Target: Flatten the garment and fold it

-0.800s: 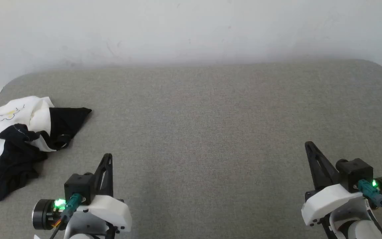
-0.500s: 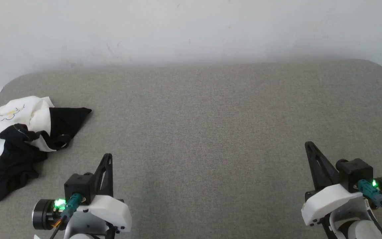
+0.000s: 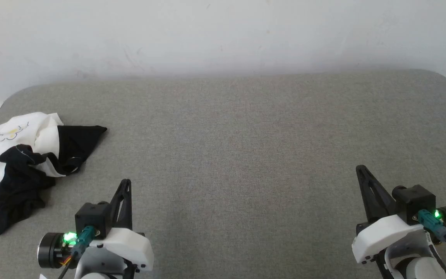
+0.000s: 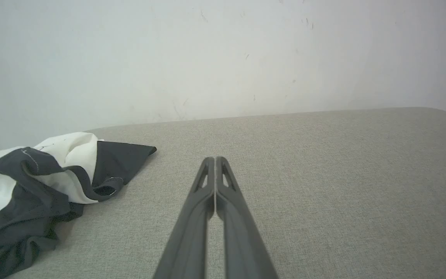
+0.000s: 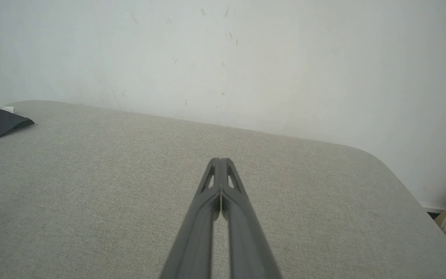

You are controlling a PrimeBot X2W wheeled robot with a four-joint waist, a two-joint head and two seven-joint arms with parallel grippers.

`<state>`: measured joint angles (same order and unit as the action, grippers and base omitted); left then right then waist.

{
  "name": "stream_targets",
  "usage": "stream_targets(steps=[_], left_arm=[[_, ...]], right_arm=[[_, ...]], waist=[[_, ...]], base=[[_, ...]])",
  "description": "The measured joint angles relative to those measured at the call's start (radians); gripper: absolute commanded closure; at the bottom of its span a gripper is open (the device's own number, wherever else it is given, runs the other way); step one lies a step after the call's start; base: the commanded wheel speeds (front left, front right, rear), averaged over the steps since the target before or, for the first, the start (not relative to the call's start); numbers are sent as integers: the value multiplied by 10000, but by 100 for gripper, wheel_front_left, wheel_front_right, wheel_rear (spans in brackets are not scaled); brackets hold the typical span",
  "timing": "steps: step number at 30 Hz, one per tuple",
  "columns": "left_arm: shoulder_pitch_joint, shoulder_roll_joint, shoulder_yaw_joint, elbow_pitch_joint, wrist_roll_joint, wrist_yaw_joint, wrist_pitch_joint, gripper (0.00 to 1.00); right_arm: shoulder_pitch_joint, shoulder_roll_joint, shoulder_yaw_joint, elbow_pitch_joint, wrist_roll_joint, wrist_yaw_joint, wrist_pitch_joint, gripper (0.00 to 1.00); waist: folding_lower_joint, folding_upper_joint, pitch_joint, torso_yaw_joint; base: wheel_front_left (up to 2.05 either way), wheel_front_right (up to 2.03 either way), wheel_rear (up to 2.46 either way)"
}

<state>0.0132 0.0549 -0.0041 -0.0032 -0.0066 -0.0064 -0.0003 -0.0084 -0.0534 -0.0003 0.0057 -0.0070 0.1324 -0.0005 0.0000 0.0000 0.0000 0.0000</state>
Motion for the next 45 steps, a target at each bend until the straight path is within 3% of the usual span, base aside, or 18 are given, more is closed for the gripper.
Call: stream_targets(steps=[10, 11, 45], left_arm=[[0, 0, 0, 0, 0, 0, 0, 100], [2, 4, -8, -2, -2, -4, 0, 0], [171, 6, -71, -309, -2, 261, -554, 0]], right_arm=[[0, 0, 0, 2, 0, 2, 0, 100], [-1, -4, 0, 13, -6, 2, 0, 0], [4, -8, -477, 314, 805, 2, -556, 0]], waist=[[0, 0, 0, 0], [0, 0, 0, 0], [0, 0, -26, 27]], base=[[0, 0, 0], [0, 0, 0], [0, 0, 0]])
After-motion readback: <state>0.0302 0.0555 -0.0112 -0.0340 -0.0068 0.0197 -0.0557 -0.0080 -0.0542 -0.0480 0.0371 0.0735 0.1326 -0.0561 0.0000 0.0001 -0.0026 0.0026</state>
